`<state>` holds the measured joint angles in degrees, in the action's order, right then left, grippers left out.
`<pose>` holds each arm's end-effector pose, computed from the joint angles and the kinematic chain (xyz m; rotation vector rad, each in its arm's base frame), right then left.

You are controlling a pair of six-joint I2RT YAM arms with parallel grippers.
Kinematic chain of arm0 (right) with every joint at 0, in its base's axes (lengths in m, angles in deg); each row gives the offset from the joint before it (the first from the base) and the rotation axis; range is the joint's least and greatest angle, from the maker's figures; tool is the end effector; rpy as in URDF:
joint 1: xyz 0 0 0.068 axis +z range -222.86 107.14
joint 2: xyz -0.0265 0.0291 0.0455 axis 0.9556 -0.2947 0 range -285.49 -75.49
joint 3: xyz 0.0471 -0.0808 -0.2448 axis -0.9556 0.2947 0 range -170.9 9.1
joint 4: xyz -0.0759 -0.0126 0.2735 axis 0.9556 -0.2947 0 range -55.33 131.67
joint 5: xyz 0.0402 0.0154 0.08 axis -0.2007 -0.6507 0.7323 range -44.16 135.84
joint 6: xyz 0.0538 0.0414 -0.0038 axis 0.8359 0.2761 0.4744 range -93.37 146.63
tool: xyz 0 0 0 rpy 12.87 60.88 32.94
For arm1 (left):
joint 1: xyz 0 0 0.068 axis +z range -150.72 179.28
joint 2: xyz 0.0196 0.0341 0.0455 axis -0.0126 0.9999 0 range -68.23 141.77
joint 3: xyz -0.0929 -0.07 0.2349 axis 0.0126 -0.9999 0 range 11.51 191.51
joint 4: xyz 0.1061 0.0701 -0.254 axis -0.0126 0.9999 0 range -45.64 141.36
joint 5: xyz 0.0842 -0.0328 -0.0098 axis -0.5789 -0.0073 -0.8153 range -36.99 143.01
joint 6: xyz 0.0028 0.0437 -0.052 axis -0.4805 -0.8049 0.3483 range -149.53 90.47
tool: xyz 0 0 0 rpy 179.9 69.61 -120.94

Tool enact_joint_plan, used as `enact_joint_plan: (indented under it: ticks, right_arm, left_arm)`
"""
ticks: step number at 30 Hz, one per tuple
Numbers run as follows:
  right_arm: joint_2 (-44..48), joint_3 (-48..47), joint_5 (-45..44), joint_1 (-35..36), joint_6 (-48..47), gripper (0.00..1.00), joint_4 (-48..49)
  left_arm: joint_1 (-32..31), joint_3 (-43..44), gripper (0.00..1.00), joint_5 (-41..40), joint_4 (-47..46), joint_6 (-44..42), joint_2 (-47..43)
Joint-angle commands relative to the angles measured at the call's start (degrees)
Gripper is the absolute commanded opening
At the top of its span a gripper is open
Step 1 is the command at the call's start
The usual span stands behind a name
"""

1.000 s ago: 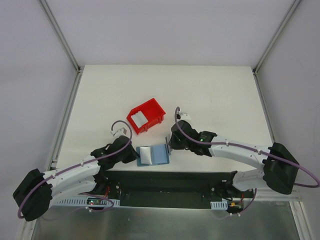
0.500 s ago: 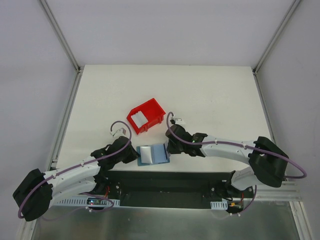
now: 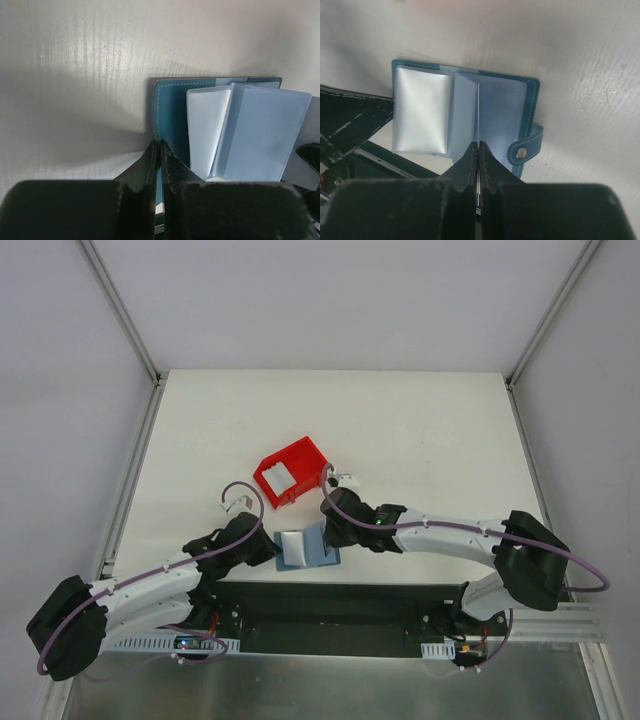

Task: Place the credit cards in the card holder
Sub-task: Turn over the card slot in the card holder.

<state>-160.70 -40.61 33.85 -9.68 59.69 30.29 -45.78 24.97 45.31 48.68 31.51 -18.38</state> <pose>0.1635 0.2981 0.1652 -0.5353 2.3781 0.5458 0.1509 -0.1409 0.1121 -0.4083 2.3749 -0.7857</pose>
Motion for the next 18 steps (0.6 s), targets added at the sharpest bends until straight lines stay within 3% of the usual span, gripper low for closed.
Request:
enact_joint_plan:
  ticks: [1, 12, 18]
  right_arm:
    - [-1.09, -5.12, -0.06, 0.46, -2.73, 0.01, -0.22]
    - [-8.48, -9.26, 11.1, 1.16, -2.3, 0.0, 5.22]
    - [-2.34, -0.93, 11.37, -2.61, 0.25, 0.0, 14.26]
  left_arm:
    - [-0.38, -1.06, 0.0, -1.35, 0.34, 0.31, 2.36]
    - [-0.29, -2.2, 0.0, -1.44, -2.03, 0.84, 2.45]
    - [-0.29, -3.96, 0.0, -1.44, -3.7, 1.71, 3.15]
